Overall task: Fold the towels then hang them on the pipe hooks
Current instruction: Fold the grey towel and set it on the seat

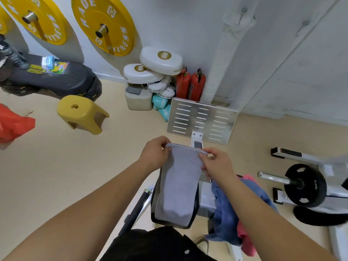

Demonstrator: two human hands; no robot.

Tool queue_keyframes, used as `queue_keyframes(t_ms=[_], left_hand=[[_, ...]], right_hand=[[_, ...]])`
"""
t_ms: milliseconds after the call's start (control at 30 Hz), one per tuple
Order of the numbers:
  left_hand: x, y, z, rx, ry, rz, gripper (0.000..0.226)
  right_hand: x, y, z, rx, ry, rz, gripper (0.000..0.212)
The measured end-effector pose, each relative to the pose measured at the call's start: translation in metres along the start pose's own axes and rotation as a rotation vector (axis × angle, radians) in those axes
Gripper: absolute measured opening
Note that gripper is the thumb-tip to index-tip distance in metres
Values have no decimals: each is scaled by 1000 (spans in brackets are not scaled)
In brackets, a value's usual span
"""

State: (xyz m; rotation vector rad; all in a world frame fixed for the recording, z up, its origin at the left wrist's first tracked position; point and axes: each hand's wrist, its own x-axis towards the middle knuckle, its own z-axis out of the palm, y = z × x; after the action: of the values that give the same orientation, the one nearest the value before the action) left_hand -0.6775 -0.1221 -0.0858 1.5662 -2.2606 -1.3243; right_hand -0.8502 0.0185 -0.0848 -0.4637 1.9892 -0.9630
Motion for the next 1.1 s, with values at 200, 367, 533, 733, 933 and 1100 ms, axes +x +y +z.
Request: queue_keyframes(t_ms=[200, 367, 533, 733, 933, 1100], left_hand=[[3, -13, 3, -106, -43, -3, 16], [-34, -50, 10, -67, -136, 23, 14], [-79, -104, 29, 112, -281, 58, 13], [-113, -135, 42, 386, -302, 178, 27], [-81, -111, 45, 258, -190, -52, 10], [-79, -107, 58, 232, -172, -56, 7]], right_hand=[[2, 12, 6, -30, -15, -46, 13], [-25, 44, 13, -200, -140, -27, 11], [-48, 81, 25, -546, -323, -91, 12], [-64, 105, 37, -776, -411, -70, 30], [-60, 94, 51, -795, -230, -113, 21], [-61, 102, 64, -738, -154, -22, 17]])
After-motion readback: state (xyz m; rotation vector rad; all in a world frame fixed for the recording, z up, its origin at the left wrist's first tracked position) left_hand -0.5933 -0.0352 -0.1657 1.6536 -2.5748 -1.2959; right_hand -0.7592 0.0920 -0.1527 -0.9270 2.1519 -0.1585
